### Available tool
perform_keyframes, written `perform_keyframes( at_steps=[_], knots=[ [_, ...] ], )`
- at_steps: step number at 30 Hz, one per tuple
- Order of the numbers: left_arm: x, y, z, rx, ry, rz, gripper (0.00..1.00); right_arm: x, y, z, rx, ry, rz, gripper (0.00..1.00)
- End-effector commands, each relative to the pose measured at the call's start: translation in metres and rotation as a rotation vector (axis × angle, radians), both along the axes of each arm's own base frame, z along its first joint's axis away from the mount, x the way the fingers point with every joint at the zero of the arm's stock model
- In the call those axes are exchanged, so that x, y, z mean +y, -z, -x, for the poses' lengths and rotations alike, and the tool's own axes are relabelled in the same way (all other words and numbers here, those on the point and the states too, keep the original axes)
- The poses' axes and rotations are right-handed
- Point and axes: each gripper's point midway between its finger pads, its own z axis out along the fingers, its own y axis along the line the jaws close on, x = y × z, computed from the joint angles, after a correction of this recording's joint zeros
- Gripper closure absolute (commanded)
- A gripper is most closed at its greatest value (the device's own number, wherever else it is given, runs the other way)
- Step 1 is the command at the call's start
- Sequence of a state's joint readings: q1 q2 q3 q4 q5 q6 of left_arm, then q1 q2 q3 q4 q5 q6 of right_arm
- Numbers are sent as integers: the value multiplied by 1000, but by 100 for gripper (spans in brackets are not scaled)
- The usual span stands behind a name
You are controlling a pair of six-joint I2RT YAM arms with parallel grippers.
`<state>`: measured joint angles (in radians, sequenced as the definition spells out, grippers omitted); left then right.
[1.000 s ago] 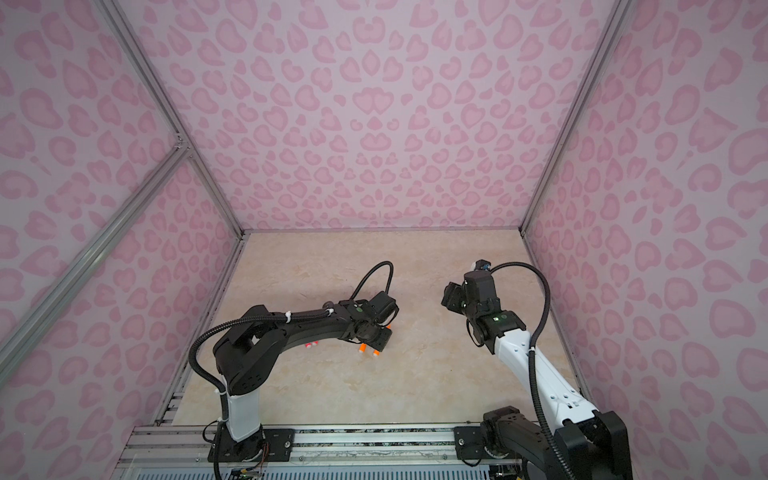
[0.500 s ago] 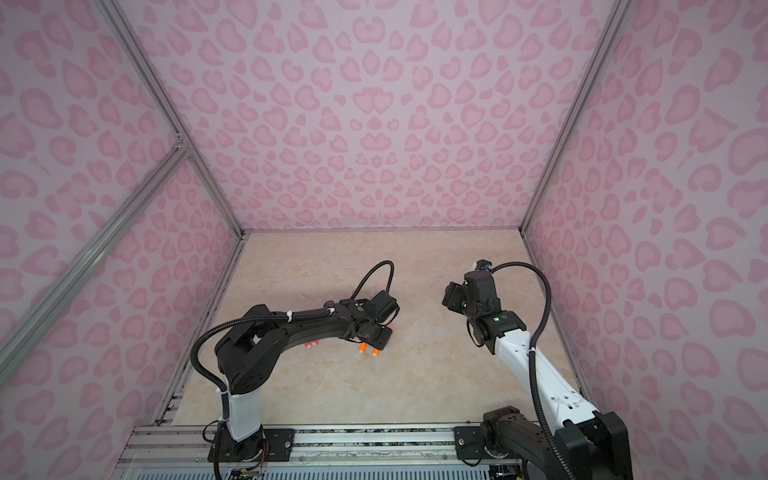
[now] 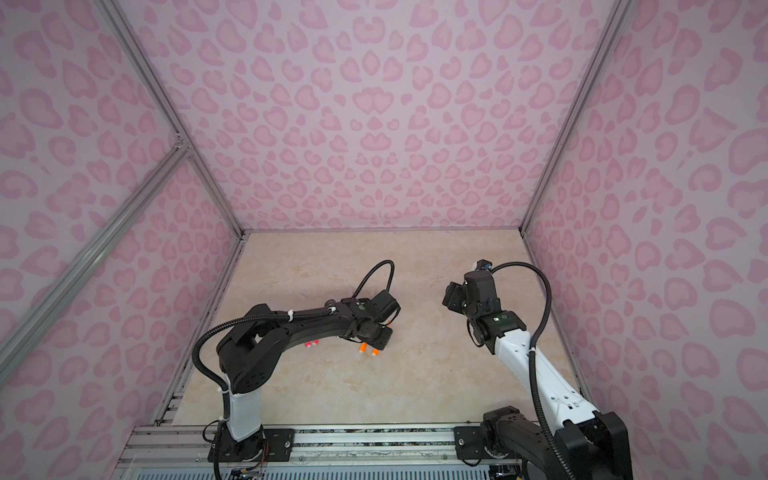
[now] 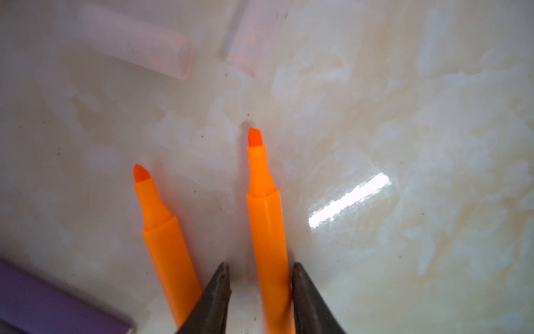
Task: Insert the pens into the pen caps
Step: 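Lower the left gripper and grasp the nearer orange highlighter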
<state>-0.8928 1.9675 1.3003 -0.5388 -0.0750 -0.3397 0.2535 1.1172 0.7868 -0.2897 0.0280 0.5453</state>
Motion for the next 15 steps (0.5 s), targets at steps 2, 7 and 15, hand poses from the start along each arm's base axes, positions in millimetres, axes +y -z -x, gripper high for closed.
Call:
perform_keyframes(
  at_steps=[2,7,15],
  knots=[
    [12,11,15,80,-1,-59,62,-4,6,3,22,9,23,23],
    [11,17,17,100,5,-67,63,-4,8,3,27,9,24,23],
    [9,19,17,107,8,-68,78,-4,8,3,27,11,22,23]
  ],
)
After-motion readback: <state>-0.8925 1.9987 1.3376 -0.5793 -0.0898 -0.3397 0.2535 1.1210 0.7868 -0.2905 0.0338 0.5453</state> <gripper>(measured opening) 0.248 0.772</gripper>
